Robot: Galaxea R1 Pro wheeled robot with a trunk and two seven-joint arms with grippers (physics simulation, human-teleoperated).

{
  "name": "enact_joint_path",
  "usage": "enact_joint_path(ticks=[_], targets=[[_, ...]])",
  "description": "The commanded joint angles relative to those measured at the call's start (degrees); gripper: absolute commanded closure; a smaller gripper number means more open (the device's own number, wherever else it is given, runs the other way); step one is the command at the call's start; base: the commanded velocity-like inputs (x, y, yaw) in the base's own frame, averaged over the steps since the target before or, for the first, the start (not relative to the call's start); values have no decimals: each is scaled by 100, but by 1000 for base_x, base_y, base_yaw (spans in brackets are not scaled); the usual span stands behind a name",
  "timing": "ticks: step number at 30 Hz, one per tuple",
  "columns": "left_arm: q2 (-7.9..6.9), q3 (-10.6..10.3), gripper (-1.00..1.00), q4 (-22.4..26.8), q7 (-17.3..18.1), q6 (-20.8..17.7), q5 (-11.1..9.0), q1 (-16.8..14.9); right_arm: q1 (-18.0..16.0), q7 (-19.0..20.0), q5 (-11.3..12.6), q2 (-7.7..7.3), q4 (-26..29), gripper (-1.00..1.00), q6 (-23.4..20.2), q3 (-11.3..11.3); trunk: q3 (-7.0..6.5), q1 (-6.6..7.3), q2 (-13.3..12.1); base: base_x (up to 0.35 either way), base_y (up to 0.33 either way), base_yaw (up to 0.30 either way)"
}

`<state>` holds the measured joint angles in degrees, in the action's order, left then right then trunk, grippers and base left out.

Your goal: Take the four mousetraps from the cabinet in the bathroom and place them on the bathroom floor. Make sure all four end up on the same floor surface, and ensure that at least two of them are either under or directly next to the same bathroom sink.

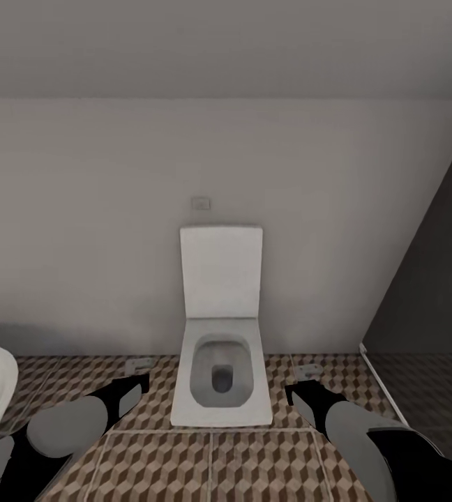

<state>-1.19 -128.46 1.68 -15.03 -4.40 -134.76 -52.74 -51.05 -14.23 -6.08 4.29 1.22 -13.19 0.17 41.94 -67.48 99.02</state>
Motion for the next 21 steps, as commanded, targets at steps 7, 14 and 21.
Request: enact_joint_path(ticks=[7, 14, 21], targets=[[-4, -48, 100, 17, -15, -10, -24, -8, -2, -1, -51, 2, 10, 100, -52, 1, 131, -154, 285, 0, 0, 0], [-4, -48, 100, 17, -14, -13, -24, -8, -2, -1, -51, 2, 10, 100, -52, 1, 257, -308, 566, 0, 0, 0], [-4, -48, 100, 17, -12, -11, -24, -8, -2, -1, -51, 2, 10, 100, -52, 1, 383, -461, 846, 0, 0, 0]])
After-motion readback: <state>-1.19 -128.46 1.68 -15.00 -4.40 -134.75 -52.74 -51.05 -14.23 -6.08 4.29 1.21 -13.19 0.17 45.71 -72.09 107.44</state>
